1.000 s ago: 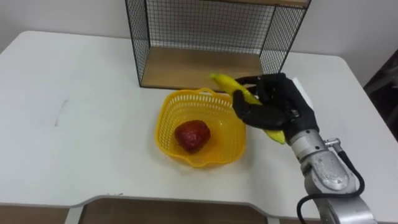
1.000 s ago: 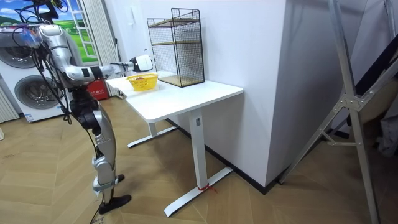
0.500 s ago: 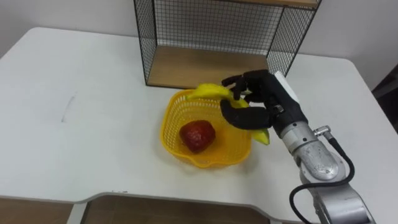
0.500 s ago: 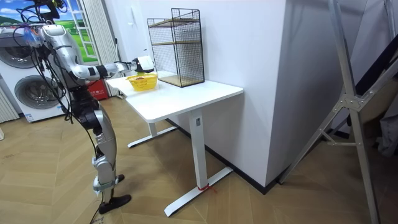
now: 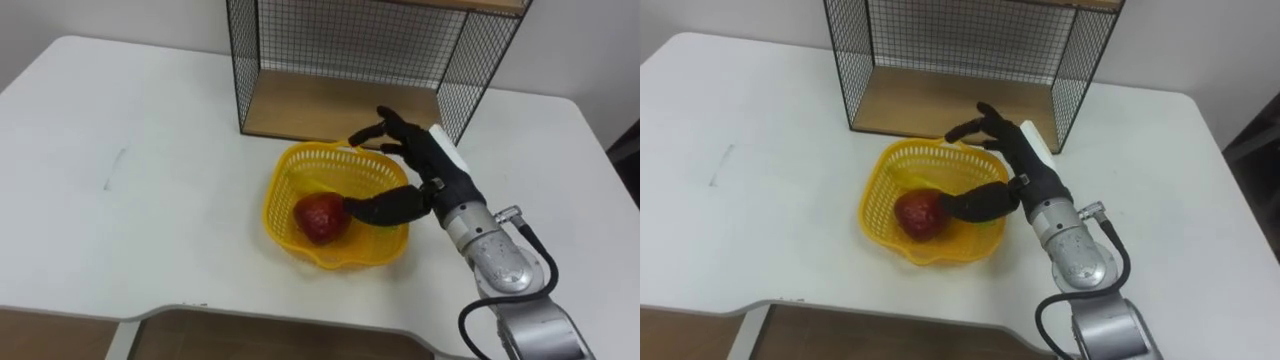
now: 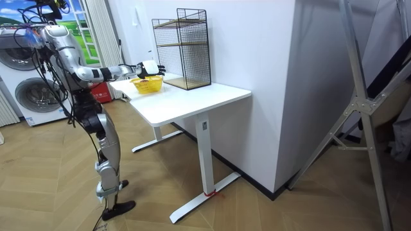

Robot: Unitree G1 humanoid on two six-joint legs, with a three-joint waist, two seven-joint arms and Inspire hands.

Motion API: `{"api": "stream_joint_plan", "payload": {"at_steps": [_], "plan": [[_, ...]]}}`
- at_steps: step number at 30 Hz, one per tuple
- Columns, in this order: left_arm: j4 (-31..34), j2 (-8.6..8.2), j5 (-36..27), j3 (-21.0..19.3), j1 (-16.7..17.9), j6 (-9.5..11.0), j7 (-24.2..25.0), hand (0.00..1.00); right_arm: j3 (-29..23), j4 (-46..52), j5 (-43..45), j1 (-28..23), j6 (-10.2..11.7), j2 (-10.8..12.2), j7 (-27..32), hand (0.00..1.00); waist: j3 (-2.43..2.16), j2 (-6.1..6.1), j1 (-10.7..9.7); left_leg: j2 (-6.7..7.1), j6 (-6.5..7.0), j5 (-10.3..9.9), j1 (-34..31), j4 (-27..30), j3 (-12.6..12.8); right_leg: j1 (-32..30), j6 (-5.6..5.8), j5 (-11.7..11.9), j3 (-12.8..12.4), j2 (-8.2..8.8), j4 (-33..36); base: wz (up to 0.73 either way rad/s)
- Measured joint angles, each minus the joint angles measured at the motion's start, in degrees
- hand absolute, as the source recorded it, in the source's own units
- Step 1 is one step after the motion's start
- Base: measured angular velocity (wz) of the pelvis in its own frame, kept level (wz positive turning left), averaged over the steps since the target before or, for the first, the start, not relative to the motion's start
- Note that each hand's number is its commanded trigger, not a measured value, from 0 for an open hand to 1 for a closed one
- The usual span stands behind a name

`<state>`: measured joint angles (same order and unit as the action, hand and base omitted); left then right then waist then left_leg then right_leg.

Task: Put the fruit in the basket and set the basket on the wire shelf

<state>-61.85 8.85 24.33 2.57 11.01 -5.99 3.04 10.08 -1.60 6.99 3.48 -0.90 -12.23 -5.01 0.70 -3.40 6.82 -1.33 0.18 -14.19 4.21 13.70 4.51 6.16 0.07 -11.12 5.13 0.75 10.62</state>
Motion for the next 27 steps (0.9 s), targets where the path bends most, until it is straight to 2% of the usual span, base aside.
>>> {"api": "stream_joint_plan", "payload": {"at_steps": [7, 13, 18, 20, 24, 26, 27], "plan": [[0.0, -0.01, 0.0, 0.1, -0.2, -0.3, 0.0, 0.0, 0.0, 0.0, 0.0, 0.0, 0.0, 0.1, 0.0, 0.0, -0.03, 0.76, -0.1, 0.0, 0.0, 0.0, 0.0, 0.0, 0.0, 0.3, 0.0, 0.0, 0.0, 0.0, 0.0, 0.0], [0.1, -0.22, -1.5, 0.0, -0.2, -0.4, -1.4, 0.0, 0.5, -0.5, -0.5, 0.0, -0.4, 0.2, 0.1, 0.0, -0.21, 0.71, -0.3, 0.0, 0.0, 0.0, 0.3, -0.1, 0.2, 0.9, 0.0, 0.0, 0.1, 0.0, 0.0, 0.0], [-0.8, -0.37, -4.9, -0.7, 0.1, -0.2, -2.6, 0.0, -0.2, -1.6, -5.4, 0.0, -0.4, 0.2, 0.4, 0.0, -0.36, 0.62, -0.3, 0.0, 0.0, 0.0, 0.5, 0.1, 0.2, 1.3, 0.0, 0.0, 0.4, 0.06, 0.0, 0.0], [-2.5, -0.42, -9.5, -3.2, 0.4, 0.0, -3.2, 0.0, -1.1, -1.6, -7.4, -0.2, -0.4, 0.1, 1.4, 0.0, -0.29, 0.95, -0.8, 0.01, 0.0, 0.0, 0.5, 0.5, -0.1, 1.6, 0.0, 0.0, 0.7, 0.09, -0.2, 0.08], [-2.9, -0.37, -19.6, -7.5, 3.3, 0.1, -4.8, 0.0, -3.6, -1.7, -11.4, -0.9, -0.4, 0.0, 2.8, 0.0, -0.29, 1.52, -1.8, 0.07, 0.0, 0.0, 0.3, 1.0, -0.8, 2.0, 0.0, 0.0, 2.0, 0.22, -0.4, 0.1], [-2.9, -0.6, -27.5, -11.4, 4.4, 0.2, -6.4, 0.0, -5.2, -1.7, -13.5, -1.5, -0.4, -0.5, 4.8, 0.0, -0.49, 2.47, -1.7, 0.03, -0.01, 0.0, 0.3, 0.8, -0.7, 1.9, 0.0, 0.0, 1.9, 0.22, -0.1, -0.04], [-3.1, -0.67, -29.4, -12.5, 4.9, 0.2, -7.1, 0.0, -5.4, -1.7, -13.9, -1.6, -0.4, -0.7, 5.3, 0.0, -0.55, 2.83, -1.7, 0.03, -0.02, 0.0, 0.4, 0.7, -0.6, 1.9, 0.0, 0.0, 1.8, 0.23, -0.1, -0.06]]}}
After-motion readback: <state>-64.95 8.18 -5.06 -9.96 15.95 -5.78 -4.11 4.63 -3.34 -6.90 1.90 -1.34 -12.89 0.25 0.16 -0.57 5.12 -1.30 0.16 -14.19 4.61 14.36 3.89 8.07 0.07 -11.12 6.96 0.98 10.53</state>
